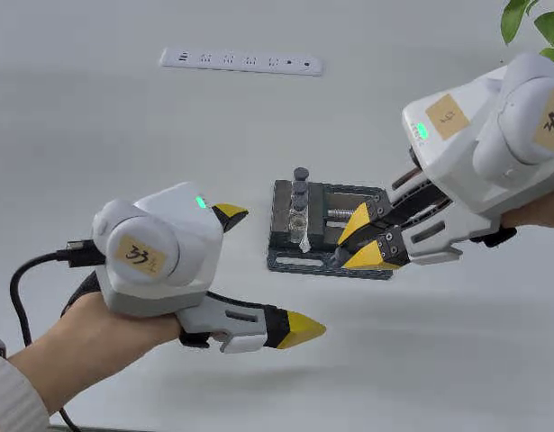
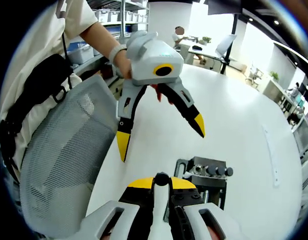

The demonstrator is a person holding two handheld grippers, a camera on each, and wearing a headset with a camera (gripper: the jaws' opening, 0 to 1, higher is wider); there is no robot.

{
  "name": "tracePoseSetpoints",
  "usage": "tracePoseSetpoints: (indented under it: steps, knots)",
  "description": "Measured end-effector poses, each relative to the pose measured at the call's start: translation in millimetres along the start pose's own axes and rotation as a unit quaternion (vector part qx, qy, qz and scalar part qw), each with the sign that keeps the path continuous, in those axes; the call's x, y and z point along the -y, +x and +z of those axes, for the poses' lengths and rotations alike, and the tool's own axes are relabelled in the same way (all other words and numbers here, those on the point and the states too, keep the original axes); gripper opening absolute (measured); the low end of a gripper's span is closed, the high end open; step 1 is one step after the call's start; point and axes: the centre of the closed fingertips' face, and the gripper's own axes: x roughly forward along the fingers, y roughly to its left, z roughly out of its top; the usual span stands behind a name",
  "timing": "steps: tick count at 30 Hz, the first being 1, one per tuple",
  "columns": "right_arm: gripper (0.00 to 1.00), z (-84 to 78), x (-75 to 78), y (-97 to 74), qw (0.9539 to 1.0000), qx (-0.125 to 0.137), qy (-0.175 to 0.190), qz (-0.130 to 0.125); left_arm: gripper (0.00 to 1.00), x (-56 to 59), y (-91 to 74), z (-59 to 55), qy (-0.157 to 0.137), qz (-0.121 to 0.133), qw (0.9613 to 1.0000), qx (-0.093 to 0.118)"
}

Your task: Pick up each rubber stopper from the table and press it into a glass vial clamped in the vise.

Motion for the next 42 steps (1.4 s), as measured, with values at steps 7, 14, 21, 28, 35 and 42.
tracePoseSetpoints:
  steps: [7, 14, 21, 28, 35, 42]
  knots:
    - [0.05, -1.2, 21.4, 0.9, 0.9990, -0.027, -0.036, 0.006, 0.99, -5.5, -2.2, -7.2, -0.013, 0.015, 0.9998, -0.003]
    - [0.05, -4.8, 34.9, 5.3, 0.9944, -0.065, -0.080, 0.022, 0.98, -8.0, -2.9, -14.0, -0.010, 0.024, 0.9996, -0.010]
    - [0.05, -7.2, 49.1, 10.5, 0.9859, -0.102, -0.130, 0.031, 0.98, -14.5, -4.2, -21.9, -0.022, 0.034, 0.9991, -0.013]
    - [0.05, -6.5, 60.7, 17.5, 0.9729, -0.133, -0.185, 0.035, 0.98, -18.3, -8.0, -25.4, -0.028, 0.042, 0.9986, -0.013]
    - [0.05, -9.0, 62.6, 24.9, 0.9637, -0.153, -0.214, 0.044, 0.96, -19.7, -9.9, -29.9, -0.035, 0.048, 0.9982, -0.014]
    - [0.04, -7.6, 62.7, 33.0, 0.9589, -0.158, -0.229, 0.054, 0.95, -21.0, -11.0, -33.2, -0.041, 0.051, 0.9978, -0.013]
